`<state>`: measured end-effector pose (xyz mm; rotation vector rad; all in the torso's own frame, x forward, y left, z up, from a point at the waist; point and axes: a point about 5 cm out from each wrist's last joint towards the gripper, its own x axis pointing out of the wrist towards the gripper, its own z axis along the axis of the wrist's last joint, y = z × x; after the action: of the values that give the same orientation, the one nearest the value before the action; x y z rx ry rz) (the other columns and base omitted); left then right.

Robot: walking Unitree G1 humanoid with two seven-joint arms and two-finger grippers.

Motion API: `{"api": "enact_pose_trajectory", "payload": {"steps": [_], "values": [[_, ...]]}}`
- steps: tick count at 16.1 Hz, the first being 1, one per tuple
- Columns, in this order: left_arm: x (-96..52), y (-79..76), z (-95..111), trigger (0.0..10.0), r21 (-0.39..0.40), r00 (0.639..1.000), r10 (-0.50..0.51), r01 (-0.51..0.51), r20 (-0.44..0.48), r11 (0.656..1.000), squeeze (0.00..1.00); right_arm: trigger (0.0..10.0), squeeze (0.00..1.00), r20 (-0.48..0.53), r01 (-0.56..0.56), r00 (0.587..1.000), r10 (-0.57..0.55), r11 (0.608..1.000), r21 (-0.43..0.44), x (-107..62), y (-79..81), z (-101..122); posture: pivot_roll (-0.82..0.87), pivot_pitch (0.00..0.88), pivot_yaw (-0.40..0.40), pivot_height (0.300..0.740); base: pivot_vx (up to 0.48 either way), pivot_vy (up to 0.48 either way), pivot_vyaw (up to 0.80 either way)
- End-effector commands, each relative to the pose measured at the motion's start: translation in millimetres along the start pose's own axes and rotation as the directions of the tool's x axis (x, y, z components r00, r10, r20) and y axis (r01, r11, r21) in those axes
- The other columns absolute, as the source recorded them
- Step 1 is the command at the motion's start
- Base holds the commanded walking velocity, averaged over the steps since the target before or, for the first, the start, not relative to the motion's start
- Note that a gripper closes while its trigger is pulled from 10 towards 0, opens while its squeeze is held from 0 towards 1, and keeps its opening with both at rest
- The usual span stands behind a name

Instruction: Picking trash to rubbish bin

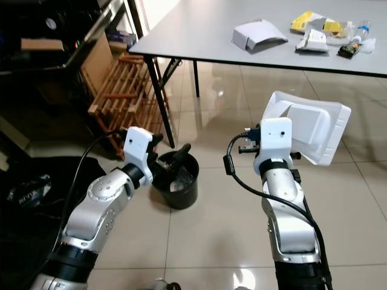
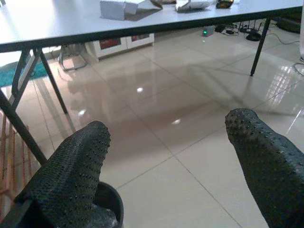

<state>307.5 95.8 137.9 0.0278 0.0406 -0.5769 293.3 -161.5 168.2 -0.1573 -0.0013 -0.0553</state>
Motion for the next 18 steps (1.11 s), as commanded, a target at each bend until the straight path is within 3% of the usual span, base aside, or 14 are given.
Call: {"api": "enact_pose_trajectory", "payload": {"steps": [1, 10, 18], "values": [[2.9, -0.7, 0.7, 10.0, 0.02, 1.0, -0.017, 0.017, -0.001, 1.0, 0.0, 10.0, 0.0, 0.015, 0.005, 1.0, -0.005, 1.0, -0.004, 1.2, 1.5, 1.7, -0.06, 0.045, 0.116, 0.74, 0.0, 0.0, 0.0], [3.6, -11.3, -6.4, 10.0, -0.051, 0.995, 0.089, -0.086, 0.044, 0.995, 0.0, 10.0, 0.0, 0.011, -0.112, 0.993, 0.114, 0.99, -0.083, 10.8, -0.8, 8.2, -0.05, 0.067, -0.044, 0.74, 0.0, 0.0, 0.0], [-1.1, -2.0, -7.7, 10.0, -0.065, 0.989, 0.141, -0.138, 0.042, 0.988, 0.0, 10.0, 0.0, 0.013, -0.149, 0.989, 0.15, 0.986, -0.073, 13.5, 6.7, 10.2, -0.04, 0.075, -0.058, 0.74, 0.0, 0.073, 0.0]]}}
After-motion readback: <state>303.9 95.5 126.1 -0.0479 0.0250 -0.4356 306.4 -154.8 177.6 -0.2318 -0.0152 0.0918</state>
